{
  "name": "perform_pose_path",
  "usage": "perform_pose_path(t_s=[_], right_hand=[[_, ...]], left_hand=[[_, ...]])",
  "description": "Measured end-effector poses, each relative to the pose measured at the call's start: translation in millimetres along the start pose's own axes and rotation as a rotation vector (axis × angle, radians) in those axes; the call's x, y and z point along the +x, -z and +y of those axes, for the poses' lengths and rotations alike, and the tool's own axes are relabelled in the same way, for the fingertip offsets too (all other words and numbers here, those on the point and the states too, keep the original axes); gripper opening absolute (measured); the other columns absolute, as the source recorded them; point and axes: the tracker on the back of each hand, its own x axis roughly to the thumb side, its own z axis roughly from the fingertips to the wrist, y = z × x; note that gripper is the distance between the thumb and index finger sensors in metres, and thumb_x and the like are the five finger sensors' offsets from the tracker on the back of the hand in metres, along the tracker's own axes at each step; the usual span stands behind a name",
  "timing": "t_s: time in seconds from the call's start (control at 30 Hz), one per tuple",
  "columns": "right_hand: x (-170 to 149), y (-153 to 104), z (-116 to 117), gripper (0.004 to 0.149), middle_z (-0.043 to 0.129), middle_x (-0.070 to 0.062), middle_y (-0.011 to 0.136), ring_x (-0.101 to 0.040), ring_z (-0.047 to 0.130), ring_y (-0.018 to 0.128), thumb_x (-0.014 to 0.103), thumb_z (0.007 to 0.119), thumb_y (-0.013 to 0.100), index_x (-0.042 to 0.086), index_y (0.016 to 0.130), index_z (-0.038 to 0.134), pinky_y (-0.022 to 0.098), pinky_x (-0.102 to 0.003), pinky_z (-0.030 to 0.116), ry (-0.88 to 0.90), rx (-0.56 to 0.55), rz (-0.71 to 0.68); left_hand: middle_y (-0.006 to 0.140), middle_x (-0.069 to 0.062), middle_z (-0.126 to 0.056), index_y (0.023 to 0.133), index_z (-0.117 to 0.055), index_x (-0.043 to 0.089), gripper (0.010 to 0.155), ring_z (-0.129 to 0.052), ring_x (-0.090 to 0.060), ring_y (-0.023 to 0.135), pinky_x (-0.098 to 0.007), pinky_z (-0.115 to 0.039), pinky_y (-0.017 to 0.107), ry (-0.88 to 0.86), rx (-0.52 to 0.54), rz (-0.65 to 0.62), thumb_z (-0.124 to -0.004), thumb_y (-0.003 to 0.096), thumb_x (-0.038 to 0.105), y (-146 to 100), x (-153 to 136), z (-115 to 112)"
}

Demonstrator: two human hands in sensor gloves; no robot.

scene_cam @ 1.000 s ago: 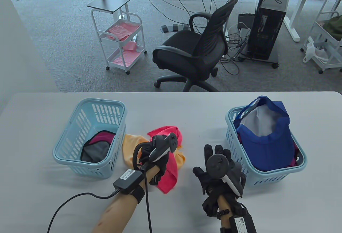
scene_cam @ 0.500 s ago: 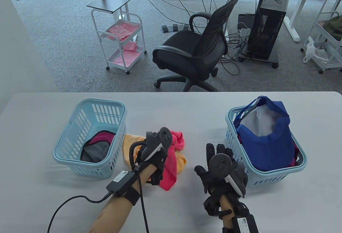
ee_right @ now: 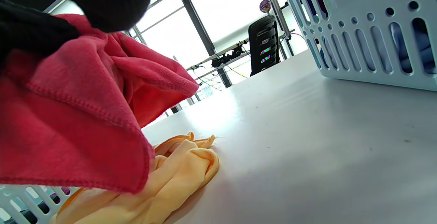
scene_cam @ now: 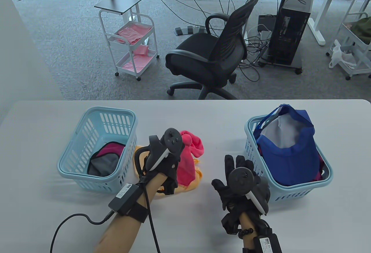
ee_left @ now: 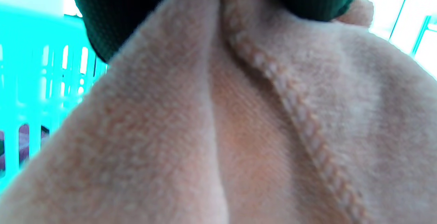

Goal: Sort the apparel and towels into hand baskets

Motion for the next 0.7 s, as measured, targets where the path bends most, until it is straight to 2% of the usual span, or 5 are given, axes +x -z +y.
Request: perform_pose_path(t_s=[0.4, 0.7], right_hand=[[1.5, -1.5, -1.9, 0.086, 0.015, -0.022, 0.108, -0.053, 0.015, 0.096, 0.048, 0.076, 0.04, 0.021, 0.105, 0.026, 0.072, -0.066, 0.027, -0.014, -0.002, -0.007], [4.7, -2.7, -0.2, 0.086, 0.015, -0.022, 0.108, -0.053, 0.015, 0.096, 0.048, 0.076, 0.04, 0.021, 0.105, 0.026, 0.072, -0.066, 0.027, -0.017, 0.004, -0.02]], left_hand=[[0.1, -0.006, -0.083, 0.102, -0.065, 0.032, 0.053, -0.104, -0.032, 0.078, -0.045, -0.092, 0.055, 0.005, 0.166, 0.01, -0.067, 0.0511, 0.049, -25.2, -20.4, 94.8], [0.101, -0.007, -0.082, 0.102, -0.064, 0.031, 0.054, -0.103, -0.032, 0.081, -0.045, -0.091, 0.057, -0.02, 0.218, 0.061, -0.067, 0.0518, 0.049, -37.7, -51.3, 144.4]])
